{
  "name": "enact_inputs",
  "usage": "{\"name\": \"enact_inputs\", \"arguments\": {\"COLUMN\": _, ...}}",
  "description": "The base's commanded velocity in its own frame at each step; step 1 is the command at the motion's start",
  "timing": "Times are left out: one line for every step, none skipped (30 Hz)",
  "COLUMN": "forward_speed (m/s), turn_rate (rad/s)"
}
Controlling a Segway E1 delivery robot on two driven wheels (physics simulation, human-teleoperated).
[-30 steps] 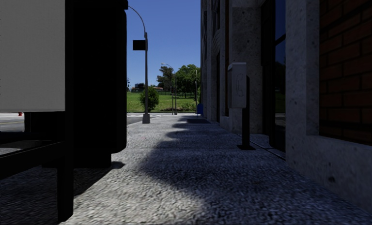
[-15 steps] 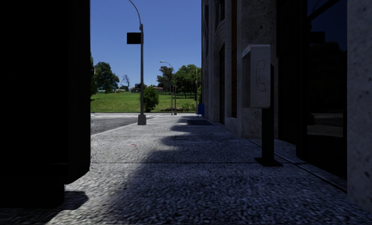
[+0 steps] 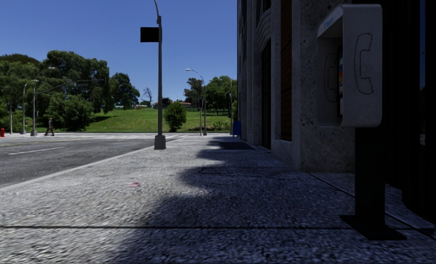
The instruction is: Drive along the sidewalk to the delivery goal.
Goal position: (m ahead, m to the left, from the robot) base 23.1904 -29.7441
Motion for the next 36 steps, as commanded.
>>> {"name": "enact_inputs", "arguments": {"forward_speed": 2.00, "turn_rate": 0.00}}
{"name": "enact_inputs", "arguments": {"forward_speed": 2.00, "turn_rate": 0.00}}
{"name": "enact_inputs", "arguments": {"forward_speed": 2.00, "turn_rate": 0.00}}
{"name": "enact_inputs", "arguments": {"forward_speed": 2.00, "turn_rate": 0.00}}
{"name": "enact_inputs", "arguments": {"forward_speed": 2.00, "turn_rate": 0.00}}
{"name": "enact_inputs", "arguments": {"forward_speed": 2.00, "turn_rate": 0.00}}
{"name": "enact_inputs", "arguments": {"forward_speed": 2.00, "turn_rate": 0.00}}
{"name": "enact_inputs", "arguments": {"forward_speed": 2.00, "turn_rate": 0.00}}
{"name": "enact_inputs", "arguments": {"forward_speed": 2.00, "turn_rate": 0.00}}
{"name": "enact_inputs", "arguments": {"forward_speed": 2.00, "turn_rate": 0.00}}
{"name": "enact_inputs", "arguments": {"forward_speed": 2.00, "turn_rate": 0.00}}
{"name": "enact_inputs", "arguments": {"forward_speed": 2.00, "turn_rate": 0.00}}
{"name": "enact_inputs", "arguments": {"forward_speed": 2.00, "turn_rate": 0.00}}
{"name": "enact_inputs", "arguments": {"forward_speed": 2.00, "turn_rate": 0.00}}
{"name": "enact_inputs", "arguments": {"forward_speed": 2.00, "turn_rate": 0.00}}
{"name": "enact_inputs", "arguments": {"forward_speed": 2.00, "turn_rate": 0.00}}
{"name": "enact_inputs", "arguments": {"forward_speed": 2.00, "turn_rate": 0.00}}
{"name": "enact_inputs", "arguments": {"forward_speed": 2.00, "turn_rate": 0.00}}
{"name": "enact_inputs", "arguments": {"forward_speed": 2.00, "turn_rate": 0.00}}
{"name": "enact_inputs", "arguments": {"forward_speed": 2.00, "turn_rate": 0.00}}
{"name": "enact_inputs", "arguments": {"forward_speed": 2.00, "turn_rate": 0.00}}
{"name": "enact_inputs", "arguments": {"forward_speed": 2.00, "turn_rate": 0.00}}
{"name": "enact_inputs", "arguments": {"forward_speed": 2.00, "turn_rate": 0.00}}
{"name": "enact_inputs", "arguments": {"forward_speed": 2.00, "turn_rate": 0.00}}
{"name": "enact_inputs", "arguments": {"forward_speed": 2.00, "turn_rate": 0.00}}
{"name": "enact_inputs", "arguments": {"forward_speed": 2.00, "turn_rate": 0.00}}
{"name": "enact_inputs", "arguments": {"forward_speed": 2.00, "turn_rate": 0.00}}
{"name": "enact_inputs", "arguments": {"forward_speed": 2.00, "turn_rate": 0.00}}
{"name": "enact_inputs", "arguments": {"forward_speed": 2.00, "turn_rate": 0.00}}
{"name": "enact_inputs", "arguments": {"forward_speed": 2.00, "turn_rate": 0.00}}
{"name": "enact_inputs", "arguments": {"forward_speed": 2.00, "turn_rate": 0.00}}
{"name": "enact_inputs", "arguments": {"forward_speed": 2.00, "turn_rate": 0.00}}
{"name": "enact_inputs", "arguments": {"forward_speed": 2.00, "turn_rate": 0.00}}
{"name": "enact_inputs", "arguments": {"forward_speed": 2.00, "turn_rate": 0.00}}
{"name": "enact_inputs", "arguments": {"forward_speed": 2.00, "turn_rate": 0.00}}
{"name": "enact_inputs", "arguments": {"forward_speed": 2.00, "turn_rate": 0.00}}
